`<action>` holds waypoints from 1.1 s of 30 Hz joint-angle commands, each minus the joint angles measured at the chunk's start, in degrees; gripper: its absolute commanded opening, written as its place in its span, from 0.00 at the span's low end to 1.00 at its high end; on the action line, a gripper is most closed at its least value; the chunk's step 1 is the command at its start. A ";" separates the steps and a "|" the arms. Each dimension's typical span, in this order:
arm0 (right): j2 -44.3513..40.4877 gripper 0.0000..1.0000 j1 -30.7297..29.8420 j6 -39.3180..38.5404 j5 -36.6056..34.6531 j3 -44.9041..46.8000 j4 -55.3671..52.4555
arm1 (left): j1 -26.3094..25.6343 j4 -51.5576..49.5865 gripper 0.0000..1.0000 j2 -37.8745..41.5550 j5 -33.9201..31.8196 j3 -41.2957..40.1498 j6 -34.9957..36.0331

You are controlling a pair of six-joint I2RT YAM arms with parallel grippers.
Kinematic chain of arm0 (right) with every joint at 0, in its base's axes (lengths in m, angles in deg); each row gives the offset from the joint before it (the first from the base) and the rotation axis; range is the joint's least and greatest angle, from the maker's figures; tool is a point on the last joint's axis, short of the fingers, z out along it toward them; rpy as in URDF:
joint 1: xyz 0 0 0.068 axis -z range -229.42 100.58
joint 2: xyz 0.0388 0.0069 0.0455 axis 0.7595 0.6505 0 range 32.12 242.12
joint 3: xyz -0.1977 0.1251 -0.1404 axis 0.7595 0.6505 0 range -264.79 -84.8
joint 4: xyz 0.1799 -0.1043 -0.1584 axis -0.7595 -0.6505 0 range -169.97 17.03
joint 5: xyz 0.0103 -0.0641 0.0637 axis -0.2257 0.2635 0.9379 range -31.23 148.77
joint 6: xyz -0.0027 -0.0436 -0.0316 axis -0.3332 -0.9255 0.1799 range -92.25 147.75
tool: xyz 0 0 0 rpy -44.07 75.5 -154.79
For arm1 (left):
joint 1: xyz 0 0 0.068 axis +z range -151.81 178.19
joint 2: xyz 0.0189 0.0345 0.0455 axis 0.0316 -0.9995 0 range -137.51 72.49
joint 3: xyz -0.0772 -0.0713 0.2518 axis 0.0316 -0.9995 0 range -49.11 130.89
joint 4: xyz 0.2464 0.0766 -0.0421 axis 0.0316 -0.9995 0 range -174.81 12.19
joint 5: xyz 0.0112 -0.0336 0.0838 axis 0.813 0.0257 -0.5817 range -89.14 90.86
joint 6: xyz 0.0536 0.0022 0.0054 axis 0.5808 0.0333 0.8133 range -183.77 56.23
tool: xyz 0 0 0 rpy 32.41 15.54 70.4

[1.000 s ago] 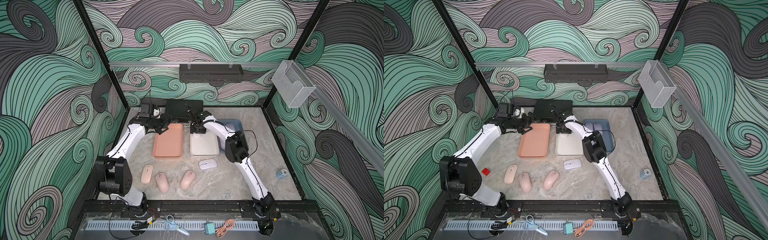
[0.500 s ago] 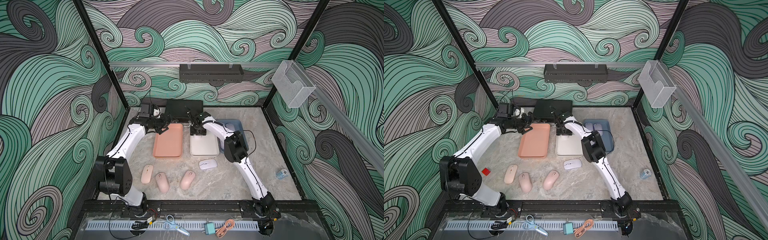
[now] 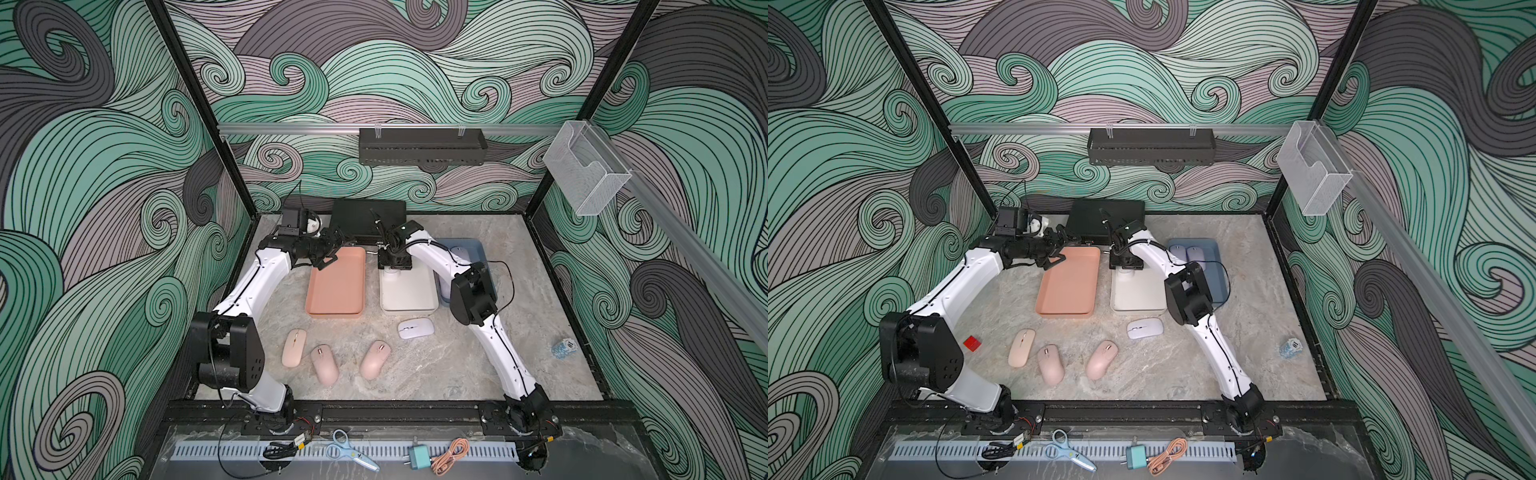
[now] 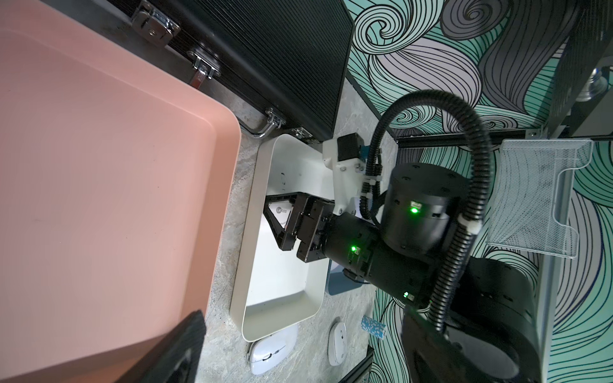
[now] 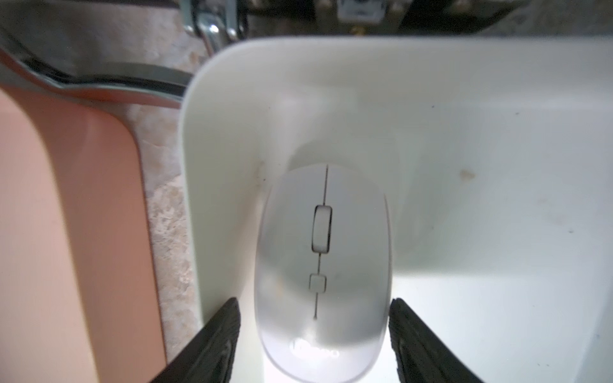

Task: Place the mice by color into the storage box
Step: Place the mouse in the storage box, then pick up the mouse from the center of the board.

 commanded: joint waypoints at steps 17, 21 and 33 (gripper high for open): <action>-44.52 0.73 -1.35 -5.96 -14.71 37.09 1.93 | -2.58 1.64 0.91 1.02 2.08 -0.72 -0.48; -61.41 0.76 -1.06 -5.50 -21.02 55.22 3.51 | -6.60 2.41 0.91 2.05 2.46 -0.74 0.42; -87.39 0.95 2.43 -2.64 -22.65 81.98 4.40 | -17.35 5.73 0.91 4.80 0.64 -1.88 6.01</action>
